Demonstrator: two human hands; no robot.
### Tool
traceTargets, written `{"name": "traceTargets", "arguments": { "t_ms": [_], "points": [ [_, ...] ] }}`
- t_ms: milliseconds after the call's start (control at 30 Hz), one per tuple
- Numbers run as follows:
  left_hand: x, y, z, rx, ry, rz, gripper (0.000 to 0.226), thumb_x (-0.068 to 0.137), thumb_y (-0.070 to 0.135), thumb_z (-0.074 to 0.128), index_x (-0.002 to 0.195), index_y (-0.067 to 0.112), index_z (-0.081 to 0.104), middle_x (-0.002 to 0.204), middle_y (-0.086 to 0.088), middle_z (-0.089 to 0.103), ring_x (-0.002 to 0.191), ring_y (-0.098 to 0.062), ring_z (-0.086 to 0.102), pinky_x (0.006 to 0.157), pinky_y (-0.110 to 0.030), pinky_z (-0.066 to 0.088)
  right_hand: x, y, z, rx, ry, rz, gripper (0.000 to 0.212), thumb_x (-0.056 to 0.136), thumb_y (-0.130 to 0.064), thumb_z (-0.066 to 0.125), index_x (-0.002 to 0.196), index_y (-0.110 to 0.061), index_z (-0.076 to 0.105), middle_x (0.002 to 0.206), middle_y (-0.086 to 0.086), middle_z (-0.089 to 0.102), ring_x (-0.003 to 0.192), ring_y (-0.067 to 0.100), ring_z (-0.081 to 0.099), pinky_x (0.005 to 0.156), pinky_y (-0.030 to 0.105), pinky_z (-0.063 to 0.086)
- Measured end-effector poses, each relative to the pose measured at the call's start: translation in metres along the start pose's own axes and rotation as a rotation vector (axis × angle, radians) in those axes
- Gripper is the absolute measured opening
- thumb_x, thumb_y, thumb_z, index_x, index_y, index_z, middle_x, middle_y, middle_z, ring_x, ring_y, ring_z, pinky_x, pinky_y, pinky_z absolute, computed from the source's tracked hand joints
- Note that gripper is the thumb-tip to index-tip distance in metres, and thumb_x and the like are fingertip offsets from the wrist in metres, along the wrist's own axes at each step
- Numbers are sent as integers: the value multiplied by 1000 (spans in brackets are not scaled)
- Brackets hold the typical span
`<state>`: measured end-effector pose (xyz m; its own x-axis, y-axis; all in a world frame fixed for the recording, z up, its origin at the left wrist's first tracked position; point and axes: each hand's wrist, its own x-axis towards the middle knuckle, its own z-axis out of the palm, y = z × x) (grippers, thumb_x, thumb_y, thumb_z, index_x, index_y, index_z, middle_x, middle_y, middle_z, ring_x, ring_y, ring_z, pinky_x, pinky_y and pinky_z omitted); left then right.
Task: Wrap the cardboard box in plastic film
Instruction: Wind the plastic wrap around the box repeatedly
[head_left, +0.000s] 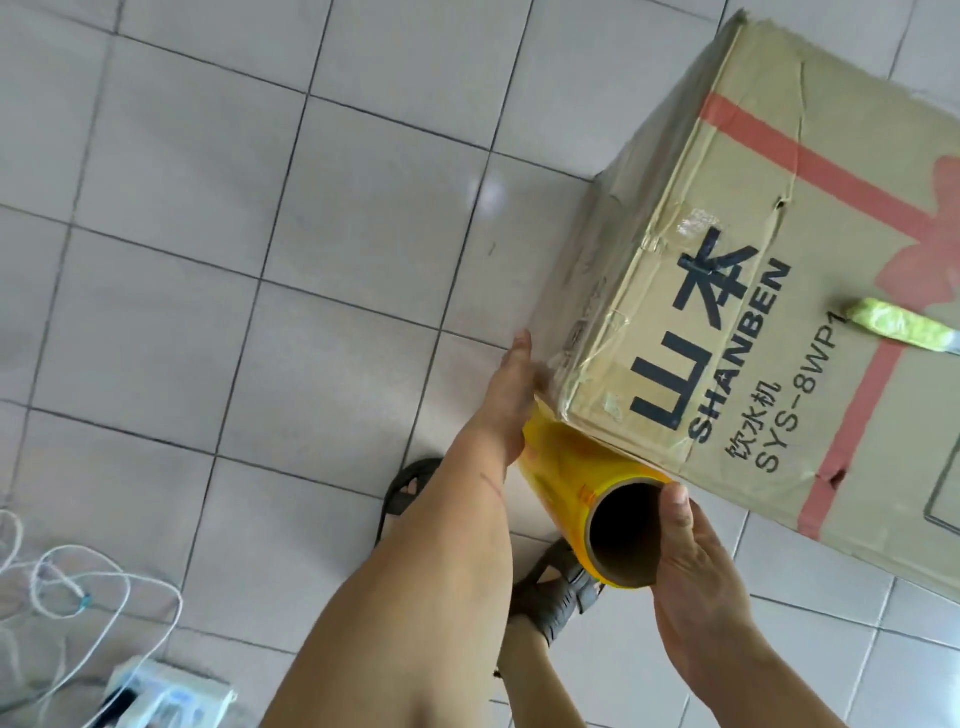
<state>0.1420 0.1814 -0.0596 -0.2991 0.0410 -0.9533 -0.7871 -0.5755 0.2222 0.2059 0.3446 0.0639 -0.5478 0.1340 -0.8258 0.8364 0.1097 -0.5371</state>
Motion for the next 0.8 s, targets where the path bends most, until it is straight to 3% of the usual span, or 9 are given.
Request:
{"name": "traceTargets", "arguments": {
  "t_ms": [33, 167, 233, 300, 400, 433, 600, 733, 800],
  "points": [
    [4, 0, -1, 18, -2, 0, 73, 108, 74, 35, 131, 16, 74, 136, -16, 76, 132, -34, 69, 121, -52, 50, 0, 3, 1, 4, 7, -2, 63, 81, -73, 51, 125, -29, 61, 117, -12, 71, 115, 8, 62, 97, 32, 46],
    [13, -4, 4, -28, -114, 26, 62, 119, 48, 34, 156, 4, 56, 134, -20, 73, 122, -32, 72, 90, -35, 64, 0, 16, 3, 7, -14, -13, 89, 58, -90, 59, 125, -30, 61, 119, -6, 70, 113, 13, 65, 99, 43, 47],
    [7, -1, 6, -54, -90, 12, 63, 118, 48, 35, 158, 3, 53, 130, -19, 72, 124, -36, 70, 83, -35, 65, -3, 20, 6, -5, -7, 10, 97, 51, -93, 60, 124, -29, 61, 112, -4, 72, 107, 14, 67, 95, 44, 50],
    [-3, -4, 8, -62, -140, 16, 75, 115, 63, 25, 159, 10, 54, 148, -22, 67, 123, -36, 70, 78, -34, 68, -5, 25, 8, 33, -11, 37, 102, 51, -91, 63, 130, -27, 58, 116, -1, 71, 111, 17, 66, 99, 50, 49],
    [-36, -26, 2, 122, -105, 101, 101, 94, 91, 15, 163, 26, 51, 156, -13, 64, 142, -34, 62, 117, -50, 54, -10, 25, 9, 160, -20, 106, 102, 58, -81, 71, 141, -27, 48, 129, 2, 66, 123, 21, 59, 107, 55, 42],
    [-50, -33, -1, 150, -87, 112, 109, 84, 98, 18, 163, 30, 51, 156, -10, 65, 144, -33, 60, 123, -55, 48, -11, 23, 8, 180, -32, 113, 100, 59, -78, 73, 142, -27, 48, 129, 1, 66, 123, 20, 60, 108, 54, 42],
    [-94, -64, 2, 370, -130, 89, 137, 52, 121, 31, 164, 45, 44, 165, -1, 55, 154, -27, 50, 130, -57, 36, -14, 10, 3, 227, -54, 140, 86, 69, -64, 74, 140, -20, 51, 123, 7, 69, 115, 24, 65, 103, 51, 48],
    [-118, -50, 20, 560, -184, -38, 114, 72, 108, 36, 155, 33, 58, 145, -4, 72, 138, -27, 64, 125, -55, 44, -15, -2, -12, 61, -47, 157, 79, 72, -58, 73, 140, -28, 50, 122, -1, 65, 107, 15, 63, 95, 35, 50],
    [-122, -49, 28, 621, -177, -113, 112, 71, 107, 40, 144, 28, 67, 136, -6, 77, 132, -27, 69, 121, -54, 50, -13, -8, -20, -105, -55, 105, 75, 75, -50, 79, 141, -28, 49, 117, -4, 62, 104, 15, 61, 90, 31, 49]
  ]
}}
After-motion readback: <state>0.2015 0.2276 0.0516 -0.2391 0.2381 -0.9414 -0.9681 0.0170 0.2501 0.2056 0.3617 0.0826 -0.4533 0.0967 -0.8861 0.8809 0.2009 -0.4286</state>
